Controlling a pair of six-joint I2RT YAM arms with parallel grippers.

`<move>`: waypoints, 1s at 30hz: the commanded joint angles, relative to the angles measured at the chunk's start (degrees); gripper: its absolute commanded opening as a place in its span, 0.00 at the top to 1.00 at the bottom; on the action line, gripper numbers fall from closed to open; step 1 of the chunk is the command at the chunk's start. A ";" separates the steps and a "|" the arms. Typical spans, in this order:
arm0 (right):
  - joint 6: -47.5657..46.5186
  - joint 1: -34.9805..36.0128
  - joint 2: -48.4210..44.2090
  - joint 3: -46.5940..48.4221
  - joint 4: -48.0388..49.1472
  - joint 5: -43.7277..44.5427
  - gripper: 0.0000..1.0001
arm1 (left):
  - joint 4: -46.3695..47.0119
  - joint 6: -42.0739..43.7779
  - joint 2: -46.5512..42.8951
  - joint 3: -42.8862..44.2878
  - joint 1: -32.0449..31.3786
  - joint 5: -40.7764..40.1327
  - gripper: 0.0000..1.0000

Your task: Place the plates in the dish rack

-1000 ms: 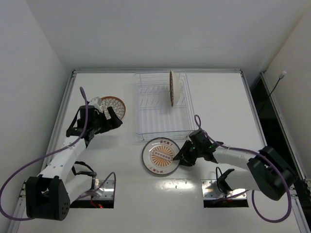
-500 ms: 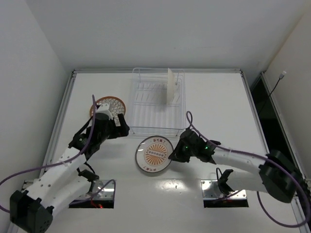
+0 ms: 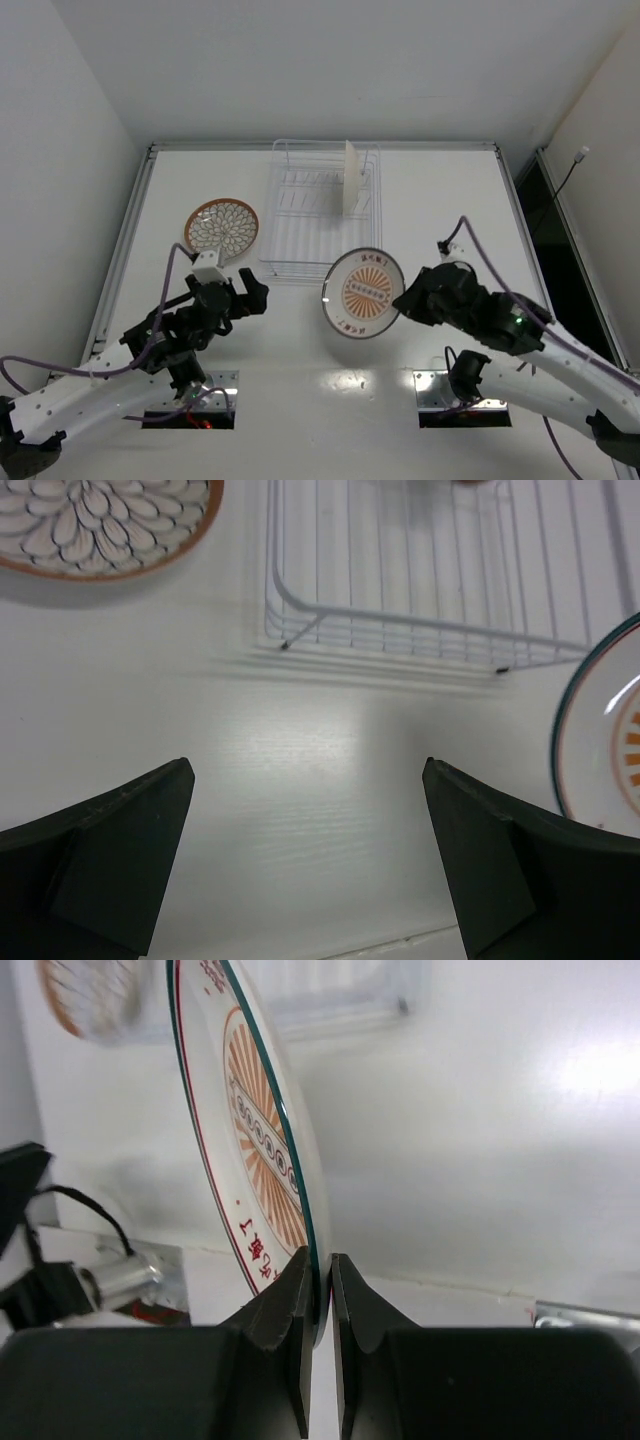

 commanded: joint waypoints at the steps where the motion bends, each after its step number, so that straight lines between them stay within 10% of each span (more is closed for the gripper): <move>1: -9.53 0.31 5.97 17.82 -4.90 11.53 1.00 | -1.35 -1.46 0.05 7.07 -1.04 -8.70 0.02; 10: -24.76 0.31 32.33 52.64 -7.38 28.48 1.00 | -1.97 10.57 22.09 30.80 2.99 -20.93 0.00; 19: -37.86 0.31 61.54 81.47 -4.21 44.22 1.00 | 14.64 21.92 33.62 34.40 28.38 8.14 0.00; 30: -69.14 -0.21 76.67 91.51 21.27 60.75 1.00 | 19.38 19.90 37.77 27.14 30.77 8.69 0.00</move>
